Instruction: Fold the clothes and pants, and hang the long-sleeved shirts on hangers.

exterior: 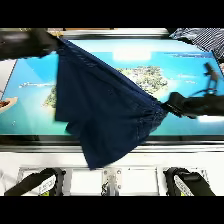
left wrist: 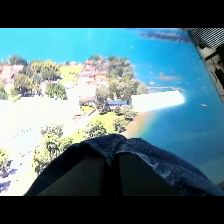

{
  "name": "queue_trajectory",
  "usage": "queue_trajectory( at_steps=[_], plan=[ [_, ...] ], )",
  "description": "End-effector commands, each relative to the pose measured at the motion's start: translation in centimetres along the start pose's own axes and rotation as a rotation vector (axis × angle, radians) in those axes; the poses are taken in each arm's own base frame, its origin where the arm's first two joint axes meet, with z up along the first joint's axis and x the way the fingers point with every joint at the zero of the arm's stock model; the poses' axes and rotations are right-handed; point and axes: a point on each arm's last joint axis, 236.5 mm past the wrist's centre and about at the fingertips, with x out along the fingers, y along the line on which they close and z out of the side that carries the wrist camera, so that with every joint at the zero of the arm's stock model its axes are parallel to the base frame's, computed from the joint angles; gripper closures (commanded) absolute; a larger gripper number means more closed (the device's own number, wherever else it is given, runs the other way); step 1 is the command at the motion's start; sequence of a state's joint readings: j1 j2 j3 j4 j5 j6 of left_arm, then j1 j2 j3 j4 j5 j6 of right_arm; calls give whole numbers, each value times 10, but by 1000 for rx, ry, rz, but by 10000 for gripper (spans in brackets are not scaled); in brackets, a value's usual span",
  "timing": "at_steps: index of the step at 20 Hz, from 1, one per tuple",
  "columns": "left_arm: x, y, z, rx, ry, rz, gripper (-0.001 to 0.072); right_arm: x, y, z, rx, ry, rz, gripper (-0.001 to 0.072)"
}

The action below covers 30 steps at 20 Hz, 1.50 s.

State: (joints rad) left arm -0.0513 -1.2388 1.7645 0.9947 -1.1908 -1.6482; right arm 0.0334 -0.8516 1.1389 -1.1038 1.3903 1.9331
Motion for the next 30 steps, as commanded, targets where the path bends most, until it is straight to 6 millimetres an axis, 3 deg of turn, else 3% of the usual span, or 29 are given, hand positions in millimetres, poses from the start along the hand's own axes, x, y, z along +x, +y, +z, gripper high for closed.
queue_trajectory(
  at_steps=[1, 3, 5, 7, 9, 11, 13, 15, 20, 23, 26, 30],
  plan=[
    [112, 41, 28, -83, -44, -8, 694, 85, -34, 37, 76, 66, -53, 672],
    [143, 42, 32, -76, -31, -21, 695, 117, -40, 66, 49, 69, -66, 671],
    [152, 41, 40, -65, -40, -31, 695, 131, -40, 93, -13, 58, -81, 672],
    [148, 50, 39, -84, -35, -17, 695, 125, -44, 117, -66, 8, -134, 672],
    [134, 64, 16, -119, 35, 17, 695, 107, -55, 125, -117, -25, -212, 671],
    [118, 77, -21, -125, 124, 77, 695, 90, -70, 112, -162, 10, -305, 672],
    [106, 98, -67, -93, 185, 181, 695, 86, -84, 94, -213, 47, -361, 672],
    [99, 110, -129, -113, 277, 219, 695, 95, -99, 69, -215, 110, -378, 671],
    [86, 135, -305, -183, 566, 278, 694, 132, -147, 14, -173, 232, -420, 671],
    [74, 146, -384, -218, 708, 320, 694, 144, -165, -22, -161, 322, -446, 671],
    [72, 152, -424, -210, 781, 341, 694, 159, -176, -47, -171, 359, -453, 671],
    [78, 156, -438, -218, 845, 359, 694, 169, -181, -62, -191, 375, -455, 668]
  ],
)
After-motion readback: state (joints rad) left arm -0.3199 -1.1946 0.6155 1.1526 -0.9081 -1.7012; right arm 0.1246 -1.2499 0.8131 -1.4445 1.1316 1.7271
